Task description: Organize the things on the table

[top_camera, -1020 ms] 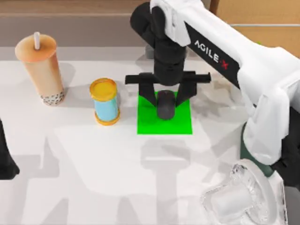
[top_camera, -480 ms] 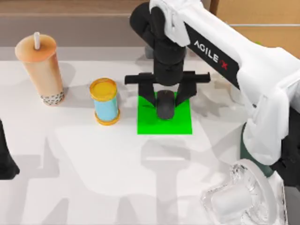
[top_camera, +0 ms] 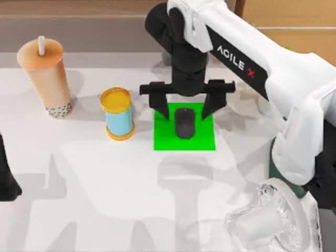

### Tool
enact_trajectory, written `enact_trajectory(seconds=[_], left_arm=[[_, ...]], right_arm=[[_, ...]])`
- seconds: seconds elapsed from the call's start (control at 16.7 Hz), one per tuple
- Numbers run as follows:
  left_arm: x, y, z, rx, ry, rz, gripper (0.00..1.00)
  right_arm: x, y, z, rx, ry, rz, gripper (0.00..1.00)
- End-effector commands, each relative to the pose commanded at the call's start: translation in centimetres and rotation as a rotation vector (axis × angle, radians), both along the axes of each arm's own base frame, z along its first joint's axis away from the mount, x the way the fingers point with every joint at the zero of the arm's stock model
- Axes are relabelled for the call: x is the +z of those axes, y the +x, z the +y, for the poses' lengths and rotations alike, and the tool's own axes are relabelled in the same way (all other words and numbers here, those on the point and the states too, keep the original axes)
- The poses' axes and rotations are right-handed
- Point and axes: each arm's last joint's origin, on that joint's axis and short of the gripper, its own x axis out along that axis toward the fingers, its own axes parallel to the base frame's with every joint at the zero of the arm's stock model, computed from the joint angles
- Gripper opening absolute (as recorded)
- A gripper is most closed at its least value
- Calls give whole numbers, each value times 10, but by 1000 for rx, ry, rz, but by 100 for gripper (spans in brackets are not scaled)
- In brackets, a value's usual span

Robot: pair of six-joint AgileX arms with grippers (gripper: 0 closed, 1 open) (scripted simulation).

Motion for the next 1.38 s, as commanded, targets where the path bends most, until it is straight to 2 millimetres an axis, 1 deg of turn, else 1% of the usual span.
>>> enact_trajectory(seconds=[0.06,0.6,0.72,0.84,1.02,1.2,1.32,1.38], left_arm=[[0,0,0,0,0,0,100],[0,0,0,0,0,0,100],[0,0,0,0,0,0,100],[0,0,0,0,0,0,100],[0,0,0,0,0,0,100],[0,0,0,0,0,0,100],[0,0,0,0,0,0,100],[0,0,0,0,0,0,100]], right_arm=[[0,0,0,0,0,0,100],[0,1,-1,-3,0,0,100],[12,2,-5,-7,12,-25,100],[37,3,-11,-8,42,-80,100],[92,3,-29,-11,103,-199,100],[147,-4,-57,-21,156,-316,100],[174,-13,-80,-33,173,-367,100],[185,-19,-92,-41,176,-382,100]])
